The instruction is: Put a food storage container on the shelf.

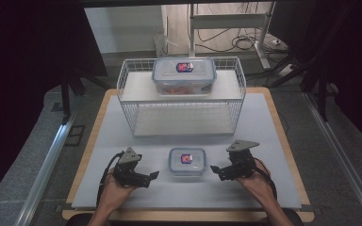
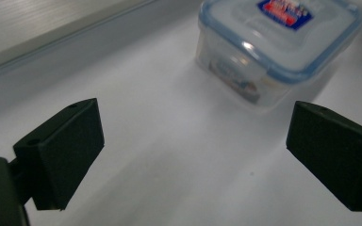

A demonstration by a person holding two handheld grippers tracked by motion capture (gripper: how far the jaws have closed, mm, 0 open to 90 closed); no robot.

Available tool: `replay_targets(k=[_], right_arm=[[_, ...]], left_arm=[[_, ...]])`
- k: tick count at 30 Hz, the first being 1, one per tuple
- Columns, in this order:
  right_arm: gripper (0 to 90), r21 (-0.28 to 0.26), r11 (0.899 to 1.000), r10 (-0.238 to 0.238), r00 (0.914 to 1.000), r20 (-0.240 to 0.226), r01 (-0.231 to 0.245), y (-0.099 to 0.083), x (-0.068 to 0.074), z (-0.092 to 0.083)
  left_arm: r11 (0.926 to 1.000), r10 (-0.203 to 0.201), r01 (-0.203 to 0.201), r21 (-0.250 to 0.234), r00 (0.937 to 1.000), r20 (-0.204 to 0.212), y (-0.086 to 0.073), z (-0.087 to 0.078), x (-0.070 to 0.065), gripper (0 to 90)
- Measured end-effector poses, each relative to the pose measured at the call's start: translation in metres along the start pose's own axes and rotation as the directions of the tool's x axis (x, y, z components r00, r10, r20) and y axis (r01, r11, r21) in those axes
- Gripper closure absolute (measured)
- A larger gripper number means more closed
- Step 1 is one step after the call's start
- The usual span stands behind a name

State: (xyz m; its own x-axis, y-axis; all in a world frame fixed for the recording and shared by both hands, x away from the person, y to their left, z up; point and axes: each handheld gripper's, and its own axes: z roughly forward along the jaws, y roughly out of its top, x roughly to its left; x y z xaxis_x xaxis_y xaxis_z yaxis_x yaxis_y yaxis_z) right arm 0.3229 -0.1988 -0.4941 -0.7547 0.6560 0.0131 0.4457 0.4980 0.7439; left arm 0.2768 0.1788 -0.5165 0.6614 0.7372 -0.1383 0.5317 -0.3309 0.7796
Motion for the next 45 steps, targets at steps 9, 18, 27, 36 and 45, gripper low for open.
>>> replay_targets(k=[9, 18, 27, 36, 45], right_arm=[[6.5, 0.038, 0.999, 0.039, 0.9981, -0.048, -0.037, 0.009, 0.007, 0.003], [23.3, 0.023, 0.998, 0.057, 0.9940, -0.094, -0.055, 0.019, 0.010, 0.011], [28.4, 0.052, 0.993, 0.113, 0.9788, -0.170, -0.106, 0.022, 0.008, 0.026], [24.7, 0.124, 0.970, 0.237, 0.9213, -0.308, -0.208, 0.021, 0.001, 0.044], [35.8, 0.127, 0.974, 0.221, 0.9247, -0.310, -0.190, 0.020, 0.005, 0.035]], left_arm=[[0.9993, -0.024, 0.025, -0.029, 0.9984, 0.052, 0.013, 0.008, 0.004, 9.4], [0.9998, -0.019, 0.018, 0.008, 0.9935, 0.112, 0.032, 0.029, 0.005, 15.3], [0.9986, -0.027, 0.017, 0.050, 0.9770, 0.211, 0.041, 0.052, 0.001, 16.8], [0.9925, -0.097, 0.069, 0.101, 0.9456, 0.310, 0.042, 0.066, -0.002, 18.0], [0.9944, -0.091, 0.072, 0.077, 0.9572, 0.275, 0.040, 0.053, -0.007, 31.8]])
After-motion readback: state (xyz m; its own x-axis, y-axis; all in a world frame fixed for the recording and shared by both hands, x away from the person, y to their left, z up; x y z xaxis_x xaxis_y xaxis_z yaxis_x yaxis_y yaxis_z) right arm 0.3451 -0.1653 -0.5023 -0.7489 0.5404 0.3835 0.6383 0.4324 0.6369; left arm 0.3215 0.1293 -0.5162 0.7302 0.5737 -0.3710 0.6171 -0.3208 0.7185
